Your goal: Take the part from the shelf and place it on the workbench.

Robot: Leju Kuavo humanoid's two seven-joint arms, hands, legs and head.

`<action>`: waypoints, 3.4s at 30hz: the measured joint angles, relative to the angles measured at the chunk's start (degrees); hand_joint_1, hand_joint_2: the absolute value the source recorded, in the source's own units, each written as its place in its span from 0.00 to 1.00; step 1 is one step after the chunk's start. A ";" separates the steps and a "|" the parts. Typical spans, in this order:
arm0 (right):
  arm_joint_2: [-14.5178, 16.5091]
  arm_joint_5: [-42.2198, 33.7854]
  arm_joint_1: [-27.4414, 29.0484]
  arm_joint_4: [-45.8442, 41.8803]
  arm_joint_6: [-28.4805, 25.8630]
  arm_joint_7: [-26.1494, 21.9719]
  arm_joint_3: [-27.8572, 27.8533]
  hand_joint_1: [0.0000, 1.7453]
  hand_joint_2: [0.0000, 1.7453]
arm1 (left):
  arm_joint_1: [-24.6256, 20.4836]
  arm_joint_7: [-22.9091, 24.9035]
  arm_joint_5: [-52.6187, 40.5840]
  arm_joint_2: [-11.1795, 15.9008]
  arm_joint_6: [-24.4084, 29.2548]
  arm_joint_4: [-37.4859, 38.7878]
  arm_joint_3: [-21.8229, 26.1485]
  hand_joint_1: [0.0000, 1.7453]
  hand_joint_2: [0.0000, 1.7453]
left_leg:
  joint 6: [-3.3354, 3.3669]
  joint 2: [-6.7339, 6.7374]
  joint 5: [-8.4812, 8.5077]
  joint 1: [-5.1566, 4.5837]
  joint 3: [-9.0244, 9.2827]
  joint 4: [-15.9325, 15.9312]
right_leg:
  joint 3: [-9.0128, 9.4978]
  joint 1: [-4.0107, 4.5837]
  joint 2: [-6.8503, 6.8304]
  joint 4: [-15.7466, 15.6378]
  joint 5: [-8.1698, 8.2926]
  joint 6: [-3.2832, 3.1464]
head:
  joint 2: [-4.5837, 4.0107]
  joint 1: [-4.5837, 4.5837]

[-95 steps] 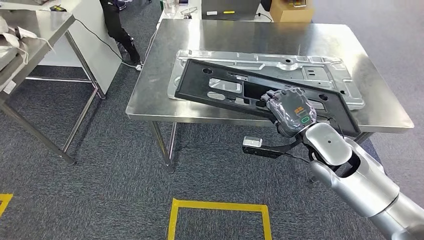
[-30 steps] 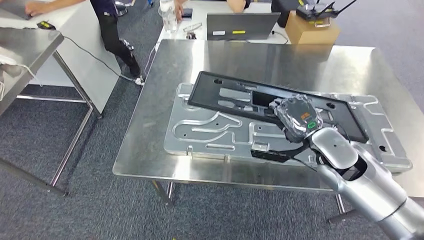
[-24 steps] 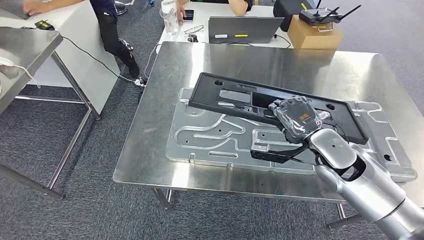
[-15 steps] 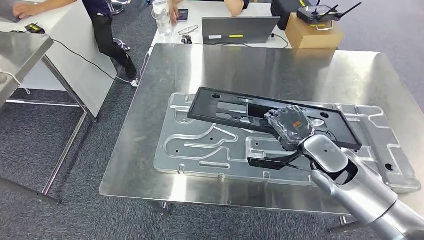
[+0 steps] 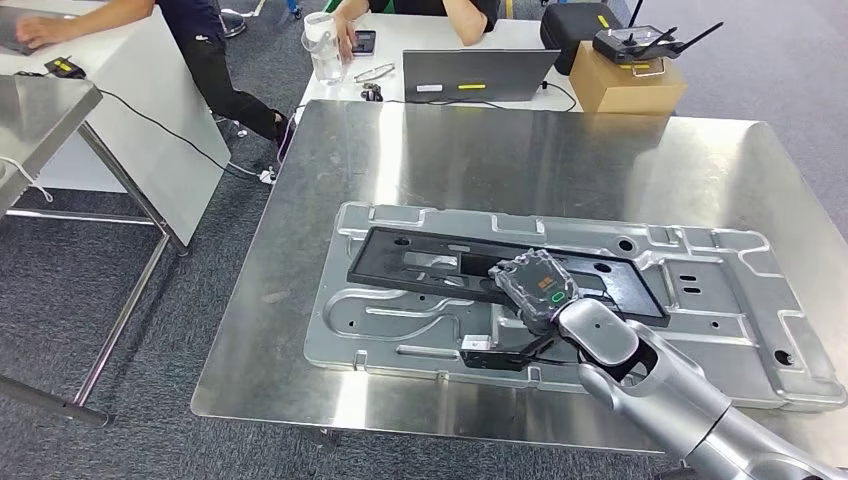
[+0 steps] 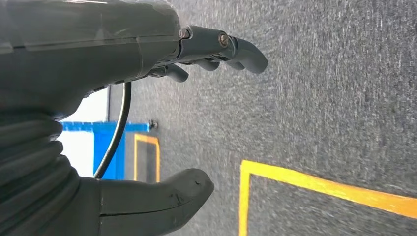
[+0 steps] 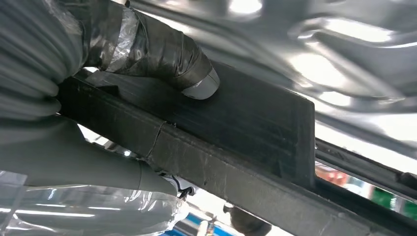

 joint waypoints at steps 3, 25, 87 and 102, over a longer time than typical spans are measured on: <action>0.38 -0.02 -0.03 0.65 -0.01 -0.15 0.59 1.00 1.00 | -0.12 -0.01 -0.01 0.01 0.00 0.28 0.01 0.00 1.00 | -0.09 -0.12 -0.01 -0.12 0.00 -0.04 | 0.16 -0.06 -0.06 -0.29 0.04 -0.41 | 0.00 0.01; 2.85 -1.08 -1.28 3.86 -0.07 -0.97 2.88 0.00 0.00 | -0.53 0.13 0.34 0.71 0.35 3.26 1.31 0.00 0.00 | 0.77 -0.10 -0.31 -0.22 0.18 0.05 | 0.61 -0.16 -0.03 -0.89 0.07 0.94 | 0.00 0.01; 12.28 -0.07 -0.97 -21.24 -3.46 2.81 3.46 0.00 0.00 | -0.26 0.93 -0.01 -6.28 -8.39 -12.14 6.49 0.00 0.00 | -1.17 0.35 -6.81 0.74 4.07 3.86 | -4.64 -0.79 -0.53 0.80 3.80 0.34 | 0.00 -0.09; 10.01 0.32 1.73 -21.48 -5.32 2.97 3.63 0.00 0.00 | -0.02 0.32 -0.01 -6.70 -7.01 -12.55 6.23 0.00 0.00 | 1.93 1.01 1.25 -0.40 -1.50 0.16 | 0.42 -0.46 -0.24 6.70 -2.84 1.74 | 0.00 0.03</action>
